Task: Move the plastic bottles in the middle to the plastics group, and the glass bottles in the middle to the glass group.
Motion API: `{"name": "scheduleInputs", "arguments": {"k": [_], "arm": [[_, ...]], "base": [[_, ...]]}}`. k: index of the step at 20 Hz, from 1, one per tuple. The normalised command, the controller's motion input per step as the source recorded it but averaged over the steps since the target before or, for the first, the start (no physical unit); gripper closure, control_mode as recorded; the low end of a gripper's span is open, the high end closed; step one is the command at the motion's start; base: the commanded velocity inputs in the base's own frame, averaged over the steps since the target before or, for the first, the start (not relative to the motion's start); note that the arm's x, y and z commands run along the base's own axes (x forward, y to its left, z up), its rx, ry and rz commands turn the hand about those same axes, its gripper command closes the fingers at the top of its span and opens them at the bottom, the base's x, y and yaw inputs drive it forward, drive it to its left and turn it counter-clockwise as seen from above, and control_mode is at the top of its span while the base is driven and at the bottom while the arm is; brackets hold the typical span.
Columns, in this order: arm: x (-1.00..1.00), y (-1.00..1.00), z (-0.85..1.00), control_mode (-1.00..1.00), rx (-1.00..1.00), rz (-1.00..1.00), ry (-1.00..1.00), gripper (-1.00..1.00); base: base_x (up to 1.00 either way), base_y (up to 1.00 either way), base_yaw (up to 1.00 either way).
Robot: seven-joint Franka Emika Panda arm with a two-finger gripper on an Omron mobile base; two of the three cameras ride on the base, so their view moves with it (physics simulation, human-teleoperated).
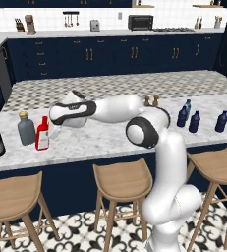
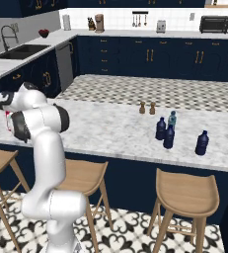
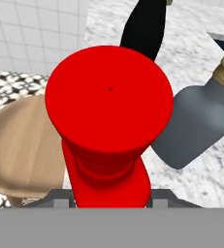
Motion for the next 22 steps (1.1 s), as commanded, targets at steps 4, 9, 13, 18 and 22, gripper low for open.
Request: {"name": "scheduleInputs", "arguments": {"k": [4,9,13,18,22], "arm": [[0.08,0.50,-0.22,-1.00,0.00,0.00,0.00,1.00],[0.13,0.39,-0.20,-1.00,0.00,0.00,0.00,1.00],[0.16,0.07,-0.03,-1.00,0.00,0.00,0.00,1.00],[0.09,0.01,-0.02,-1.00,0.00,0.00,0.00,1.00],[0.04,0.00,-0.17,-1.00,0.00,0.00,-0.03,1.00]], "base": [[0.00,0.00,0.00],[0.00,0.00,0.00],[0.00,0.00,0.00],[0.00,0.00,0.00],[0.00,0.00,0.00]]}}
